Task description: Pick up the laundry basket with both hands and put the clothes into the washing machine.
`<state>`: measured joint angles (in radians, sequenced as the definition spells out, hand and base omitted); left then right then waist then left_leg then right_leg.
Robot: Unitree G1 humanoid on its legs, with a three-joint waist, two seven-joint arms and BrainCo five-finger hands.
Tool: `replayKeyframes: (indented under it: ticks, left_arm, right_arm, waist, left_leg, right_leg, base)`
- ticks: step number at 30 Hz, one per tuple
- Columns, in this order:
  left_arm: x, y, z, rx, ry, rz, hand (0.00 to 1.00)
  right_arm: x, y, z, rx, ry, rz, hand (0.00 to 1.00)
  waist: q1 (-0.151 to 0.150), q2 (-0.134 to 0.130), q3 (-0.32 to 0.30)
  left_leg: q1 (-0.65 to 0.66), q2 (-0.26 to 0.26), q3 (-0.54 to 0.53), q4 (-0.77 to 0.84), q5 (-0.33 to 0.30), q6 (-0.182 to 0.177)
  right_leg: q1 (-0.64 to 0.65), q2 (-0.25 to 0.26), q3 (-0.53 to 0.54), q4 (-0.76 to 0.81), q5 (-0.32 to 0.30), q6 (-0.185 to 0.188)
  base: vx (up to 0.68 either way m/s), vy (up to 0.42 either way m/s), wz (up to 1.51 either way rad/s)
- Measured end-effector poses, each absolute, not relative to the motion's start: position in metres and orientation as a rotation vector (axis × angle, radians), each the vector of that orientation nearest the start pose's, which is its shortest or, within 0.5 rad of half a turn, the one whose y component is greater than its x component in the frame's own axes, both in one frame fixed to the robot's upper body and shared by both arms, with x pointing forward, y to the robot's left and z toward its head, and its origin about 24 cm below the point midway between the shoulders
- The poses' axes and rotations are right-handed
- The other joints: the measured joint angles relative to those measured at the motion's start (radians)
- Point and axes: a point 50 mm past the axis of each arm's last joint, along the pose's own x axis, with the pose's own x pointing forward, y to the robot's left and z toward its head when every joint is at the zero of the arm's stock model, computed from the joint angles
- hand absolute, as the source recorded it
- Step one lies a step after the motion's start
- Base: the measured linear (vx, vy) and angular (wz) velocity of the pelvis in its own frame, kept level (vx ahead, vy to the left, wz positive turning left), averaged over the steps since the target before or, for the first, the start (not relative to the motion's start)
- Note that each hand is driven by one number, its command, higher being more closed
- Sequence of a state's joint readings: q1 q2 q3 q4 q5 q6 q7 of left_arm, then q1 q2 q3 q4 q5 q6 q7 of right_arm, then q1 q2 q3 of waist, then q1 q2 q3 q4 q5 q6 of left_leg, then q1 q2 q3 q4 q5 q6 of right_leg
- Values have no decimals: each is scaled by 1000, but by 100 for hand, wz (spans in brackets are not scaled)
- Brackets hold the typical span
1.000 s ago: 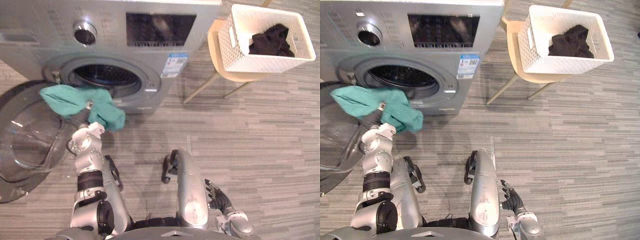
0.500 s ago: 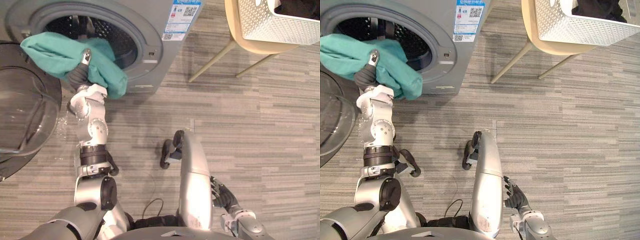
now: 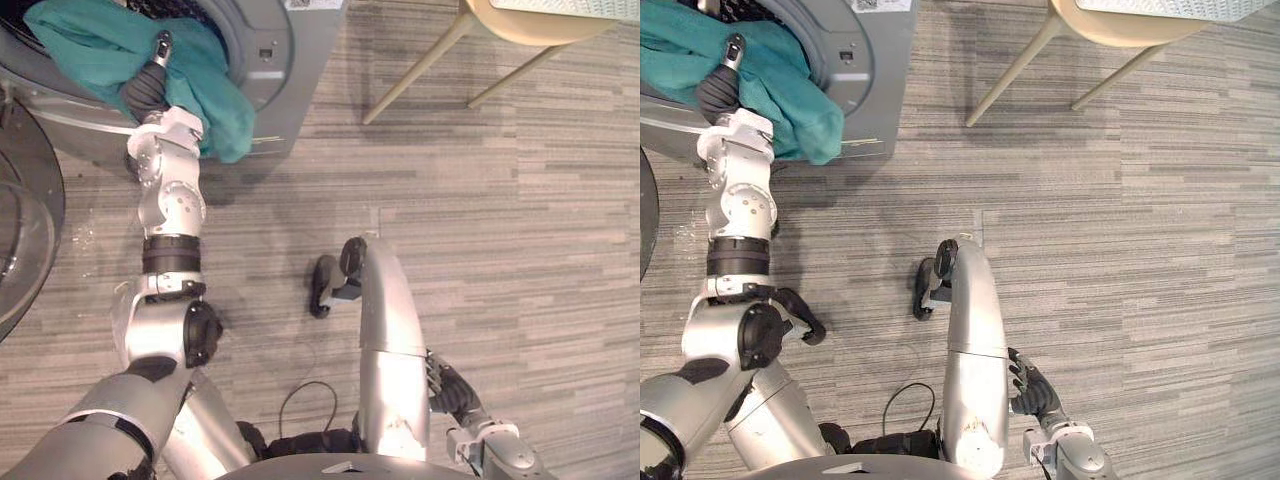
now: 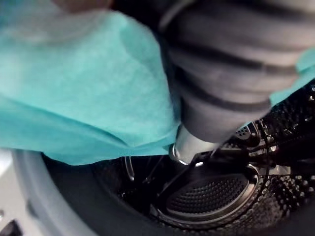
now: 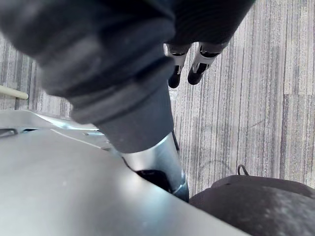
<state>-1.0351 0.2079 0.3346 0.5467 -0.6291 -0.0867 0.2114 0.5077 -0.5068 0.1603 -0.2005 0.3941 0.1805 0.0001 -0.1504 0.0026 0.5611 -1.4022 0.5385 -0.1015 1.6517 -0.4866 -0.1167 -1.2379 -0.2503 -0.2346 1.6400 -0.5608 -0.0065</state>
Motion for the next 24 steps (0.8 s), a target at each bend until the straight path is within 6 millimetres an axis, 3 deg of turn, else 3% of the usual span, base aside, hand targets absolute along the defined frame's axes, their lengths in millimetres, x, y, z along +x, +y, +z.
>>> replayKeyframes:
  ticks: [2, 4, 8, 11, 12, 14, 17, 18, 20, 24]
  left_arm:
    - [388, 215, 275, -668, -552, 210, 100]
    - [385, 225, 301, -649, -611, 219, 100]
    - [383, 223, 338, -634, -680, 199, 100]
    - [381, 197, 377, -599, -722, 118, 100]
    - [373, 179, 406, -568, -772, 58, 100]
    - [367, 174, 424, -548, -800, 49, 100]
    - [362, 159, 434, -486, -824, 25, 100]
    - [361, 156, 436, -455, -828, 30, 0]
    - [360, 156, 438, -389, -842, 57, 0]
    - [360, 162, 444, -80, -850, 203, 0]
  right_arm:
    - [131, -212, -15, -66, 561, 118, 0]
    - [131, -213, -14, -65, 558, 120, 0]
    - [131, -214, -11, -68, 549, 118, 0]
    - [130, -216, -10, -70, 547, 118, 0]
    - [129, -216, -9, -70, 545, 115, 0]
    - [128, -217, -8, -64, 544, 107, 0]
    - [127, -219, -8, -65, 545, 101, 0]
    - [128, -222, -7, -66, 537, 89, 0]
    - [128, -222, -7, -62, 536, 87, 0]
    - [125, -222, -8, -35, 538, 70, 0]
  waist:
    - [-8, -2, 1]
    - [-11, -4, 2]
    - [-13, -6, 3]
    - [-16, -6, 3]
    - [-16, -6, 3]
    - [-16, -6, 3]
    - [-14, -8, 4]
    - [-15, -8, 4]
    - [-16, -8, 4]
    - [-13, -9, 4]
  left_leg:
    - [-25, 3, -8, 8, 2, -2]
    - [-64, 7, -15, 13, 10, -4]
    - [-100, 7, -24, 11, 24, 1]
    - [-122, -7, -24, 0, 37, 4]
    - [-140, -11, -20, -1, 44, 7]
    - [-158, -23, -17, -7, 51, 7]
    - [-179, -39, -19, -20, 71, 17]
    - [-184, -47, -24, -23, 75, 17]
    - [-184, -54, -24, -22, 75, 17]
    - [-183, -57, -28, -7, 75, 18]
  right_leg:
    - [-24, 6, -1, 8, 0, -1]
    - [-63, 8, -3, 16, 7, -13]
    - [-94, 8, -10, 20, 14, -26]
    - [-113, -1, -14, 20, 14, -27]
    - [-132, -7, -14, 23, 14, -27]
    - [-151, -16, -13, 25, 15, -30]
    - [-162, -24, -12, 27, 16, -32]
    - [-161, -22, -11, 26, 16, -32]
    - [-160, -22, -5, 27, 16, -31]
    - [-159, -22, 3, 40, 16, -31]
  base:
    - [2, -63, -10]
    - [15, -91, -8]
    - [34, -86, 0]
    - [39, -75, 12]
    - [30, -62, 10]
    - [39, -66, 14]
    - [40, -56, 24]
    - [47, -60, 23]
    - [35, -27, 9]
    - [21, -24, 2]
